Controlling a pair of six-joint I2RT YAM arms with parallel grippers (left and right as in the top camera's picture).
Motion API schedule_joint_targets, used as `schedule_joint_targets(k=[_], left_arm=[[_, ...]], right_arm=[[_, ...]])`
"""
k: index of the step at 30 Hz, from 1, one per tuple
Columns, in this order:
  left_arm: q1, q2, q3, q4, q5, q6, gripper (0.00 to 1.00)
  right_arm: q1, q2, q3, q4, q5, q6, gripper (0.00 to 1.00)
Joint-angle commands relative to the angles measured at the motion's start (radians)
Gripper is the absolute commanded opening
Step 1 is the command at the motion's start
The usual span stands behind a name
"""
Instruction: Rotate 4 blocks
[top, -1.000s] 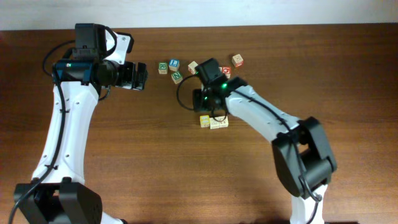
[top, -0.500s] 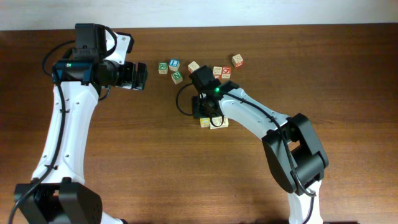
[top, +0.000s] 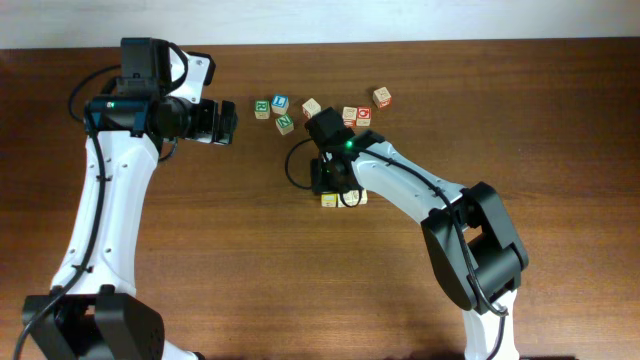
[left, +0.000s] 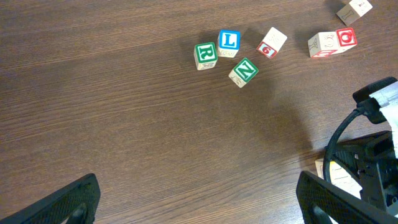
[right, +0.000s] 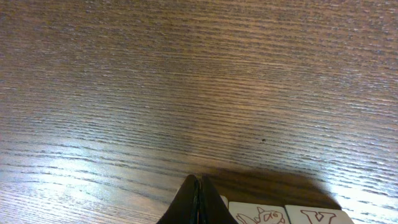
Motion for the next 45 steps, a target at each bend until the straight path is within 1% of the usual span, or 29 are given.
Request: schedule_joint_targets(k=[1, 4, 5, 6, 8, 9, 14, 16, 21, 33, 37, 39, 45], left_arm=[[0.003, 0.003, 0.021, 0.002, 0.011, -0.010, 0.99], [0.003, 0.003, 0.021, 0.002, 0.011, -0.010, 0.99], [0.003, 0.003, 0.021, 0.002, 0.011, -0.010, 0.99], [0.003, 0.003, 0.021, 0.002, 0.011, -0.010, 0.99], [0.003, 0.003, 0.021, 0.002, 0.011, -0.010, 0.99], [0.003, 0.003, 0.021, 0.002, 0.011, -0.010, 0.99], [0.003, 0.003, 0.021, 0.002, 0.011, -0.010, 0.99], [0.003, 0.003, 0.021, 0.002, 0.011, -0.010, 0.99], [0.003, 0.003, 0.021, 0.002, 0.011, -0.010, 0.99], [0.003, 0.003, 0.021, 0.002, 0.011, -0.010, 0.99], [0.003, 0.003, 0.021, 0.002, 0.011, -0.010, 0.99], [0.003, 0.003, 0.021, 0.002, 0.011, -0.010, 0.99], [0.003, 0.003, 0.021, 0.002, 0.011, -0.010, 0.99]], right_arm=[[0.011, 0.015, 0.011, -0.006, -0.006, 0.008, 0.04], [0.011, 0.015, 0.011, 0.020, -0.006, -0.002, 0.05], [0.010, 0.014, 0.017, 0.044, -0.023, -0.045, 0.06], [0.011, 0.014, 0.040, 0.058, -0.066, -0.105, 0.10], [0.013, 0.014, 0.065, 0.061, -0.111, -0.151, 0.12], [0.016, 0.014, 0.066, 0.060, -0.139, -0.151, 0.12], [0.070, 0.017, 0.063, -0.012, -0.142, -0.148, 0.12], [0.091, 0.018, 0.061, -0.043, -0.072, -0.096, 0.11], [0.091, 0.019, 0.061, -0.089, -0.033, -0.040, 0.11], [0.091, 0.018, 0.061, -0.130, 0.021, -0.010, 0.10], [0.091, 0.018, 0.061, -0.136, 0.025, -0.006, 0.07], [0.091, 0.018, 0.061, -0.144, 0.040, 0.013, 0.07], [0.091, 0.018, 0.061, -0.150, 0.040, 0.013, 0.07]])
